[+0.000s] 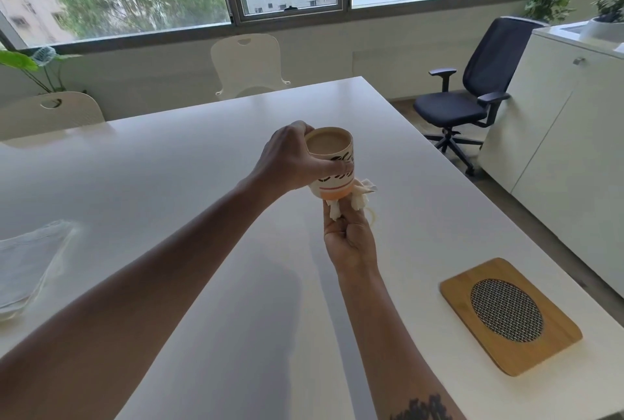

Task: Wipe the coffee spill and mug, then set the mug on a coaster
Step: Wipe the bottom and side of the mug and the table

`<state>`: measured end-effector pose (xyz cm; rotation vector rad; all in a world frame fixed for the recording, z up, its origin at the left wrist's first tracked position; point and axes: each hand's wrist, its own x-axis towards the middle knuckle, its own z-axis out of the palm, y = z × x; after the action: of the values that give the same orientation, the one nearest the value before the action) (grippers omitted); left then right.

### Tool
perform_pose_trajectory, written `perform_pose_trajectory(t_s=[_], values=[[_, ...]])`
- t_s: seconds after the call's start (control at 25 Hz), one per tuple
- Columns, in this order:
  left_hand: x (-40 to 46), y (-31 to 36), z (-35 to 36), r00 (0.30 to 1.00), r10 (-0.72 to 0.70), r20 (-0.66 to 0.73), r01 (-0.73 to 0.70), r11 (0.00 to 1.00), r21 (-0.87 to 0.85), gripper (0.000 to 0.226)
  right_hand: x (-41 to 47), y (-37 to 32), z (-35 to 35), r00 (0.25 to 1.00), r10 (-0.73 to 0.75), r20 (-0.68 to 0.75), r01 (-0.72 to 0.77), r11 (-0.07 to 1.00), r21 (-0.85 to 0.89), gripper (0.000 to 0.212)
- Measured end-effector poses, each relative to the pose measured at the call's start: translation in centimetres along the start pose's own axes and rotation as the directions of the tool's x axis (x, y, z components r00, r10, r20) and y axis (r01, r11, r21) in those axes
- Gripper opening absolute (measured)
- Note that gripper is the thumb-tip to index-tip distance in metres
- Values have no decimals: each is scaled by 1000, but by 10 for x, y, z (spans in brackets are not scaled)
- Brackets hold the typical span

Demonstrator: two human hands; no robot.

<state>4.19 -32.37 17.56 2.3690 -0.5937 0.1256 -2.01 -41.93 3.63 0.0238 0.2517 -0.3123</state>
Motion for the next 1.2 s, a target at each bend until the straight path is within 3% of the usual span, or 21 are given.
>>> perform_pose_trajectory(t_s=[0.28, 0.48, 0.6, 0.92, 1.08, 1.2], values=[[0, 9, 0, 1000, -1, -22, 1, 1000, 17, 81, -13, 13, -9, 1000, -28, -7, 29, 987, 156, 51], [-1, 9, -2, 999, -4, -38, 5, 999, 41, 85, -24, 29, -11, 996, -81, 33, 75, 986, 152, 58], [-1, 8, -5, 999, -3, -46, 6, 998, 57, 88, -27, 40, -13, 997, -67, 41, 61, 989, 133, 52], [3, 2, -21, 999, -4, -41, 7, 997, 76, 84, -15, 46, -27, 989, -56, 134, 61, 998, -33, 53], [4, 2, -24, 999, -4, -43, 7, 998, 69, 84, 4, 36, -25, 986, -165, 14, 164, 960, -226, 42], [4, 5, -23, 999, -9, -41, 12, 997, 70, 83, 16, 38, -15, 974, -220, -50, 198, 941, -275, 36]])
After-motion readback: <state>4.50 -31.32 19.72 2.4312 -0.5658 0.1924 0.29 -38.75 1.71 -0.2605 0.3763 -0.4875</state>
